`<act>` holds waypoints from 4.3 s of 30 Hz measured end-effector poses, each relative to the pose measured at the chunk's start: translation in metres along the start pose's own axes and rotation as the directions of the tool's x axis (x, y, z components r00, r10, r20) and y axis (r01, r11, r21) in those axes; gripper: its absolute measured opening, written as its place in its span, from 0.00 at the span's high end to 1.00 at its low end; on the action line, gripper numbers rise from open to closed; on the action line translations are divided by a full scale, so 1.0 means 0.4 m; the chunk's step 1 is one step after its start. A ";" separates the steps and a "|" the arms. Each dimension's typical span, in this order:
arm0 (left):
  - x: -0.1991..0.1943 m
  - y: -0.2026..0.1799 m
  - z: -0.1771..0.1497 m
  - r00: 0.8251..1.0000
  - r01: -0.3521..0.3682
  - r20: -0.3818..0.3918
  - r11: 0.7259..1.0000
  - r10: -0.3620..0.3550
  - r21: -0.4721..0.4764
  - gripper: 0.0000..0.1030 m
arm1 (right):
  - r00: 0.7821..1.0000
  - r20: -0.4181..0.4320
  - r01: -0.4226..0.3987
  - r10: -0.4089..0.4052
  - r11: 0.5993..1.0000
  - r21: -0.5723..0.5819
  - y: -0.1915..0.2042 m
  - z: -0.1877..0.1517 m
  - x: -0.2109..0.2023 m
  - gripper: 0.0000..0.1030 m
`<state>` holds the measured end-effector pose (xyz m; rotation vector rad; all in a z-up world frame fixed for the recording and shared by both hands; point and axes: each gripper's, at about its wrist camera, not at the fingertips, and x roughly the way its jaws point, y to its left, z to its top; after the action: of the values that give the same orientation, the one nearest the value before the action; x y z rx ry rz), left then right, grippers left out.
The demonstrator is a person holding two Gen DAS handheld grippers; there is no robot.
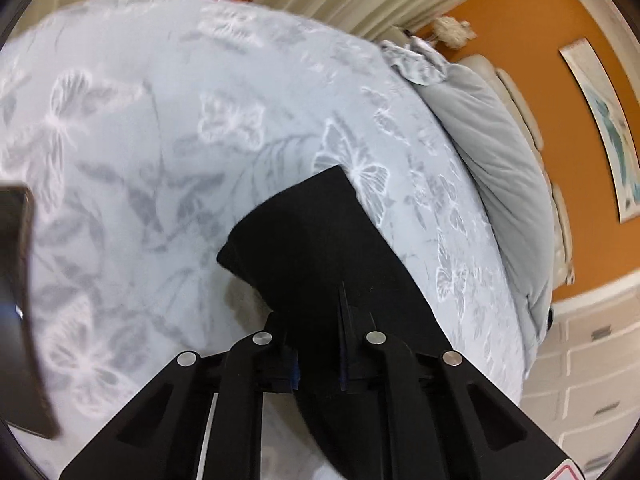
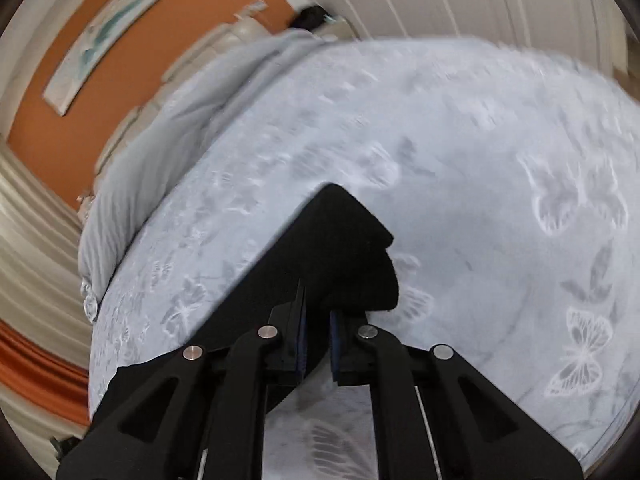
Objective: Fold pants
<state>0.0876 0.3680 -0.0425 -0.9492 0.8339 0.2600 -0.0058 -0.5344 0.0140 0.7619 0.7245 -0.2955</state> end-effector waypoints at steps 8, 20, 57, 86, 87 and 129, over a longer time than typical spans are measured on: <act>-0.060 -0.055 0.022 0.996 0.087 -0.020 0.996 -0.086 0.032 0.91 | 0.990 0.073 -0.116 0.123 0.989 -0.094 0.108 0.044 -0.079 0.93; 0.028 0.117 -0.045 0.971 -0.118 -0.217 0.991 0.101 -0.069 0.90 | 0.972 -0.191 0.129 -0.134 0.991 -0.042 -0.100 -0.035 0.091 0.90; 0.094 -0.360 -0.382 0.957 -0.272 0.071 0.781 0.282 0.563 0.37 | 0.899 -0.340 -0.435 0.275 0.643 -0.630 0.751 -0.471 0.097 0.91; -0.012 -0.058 -0.140 0.982 -0.092 -0.142 0.969 0.127 0.230 0.25 | 0.903 -0.421 -0.416 0.086 0.418 -0.807 0.890 -0.807 0.211 0.68; -0.021 -0.027 -0.123 0.984 -0.069 -0.153 0.984 0.095 0.167 0.25 | 0.898 -0.429 -0.425 0.093 0.427 -0.798 0.891 -0.782 0.192 0.64; 0.039 -0.528 -0.813 0.997 -0.041 0.014 0.338 0.081 0.940 0.69 | 0.969 -0.239 -0.181 0.070 0.856 -0.484 0.525 -0.307 0.097 0.20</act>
<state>0.0442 -0.0173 -0.0241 0.2266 0.8656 -0.2115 0.0653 -0.2994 0.0353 0.3380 0.9026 0.1035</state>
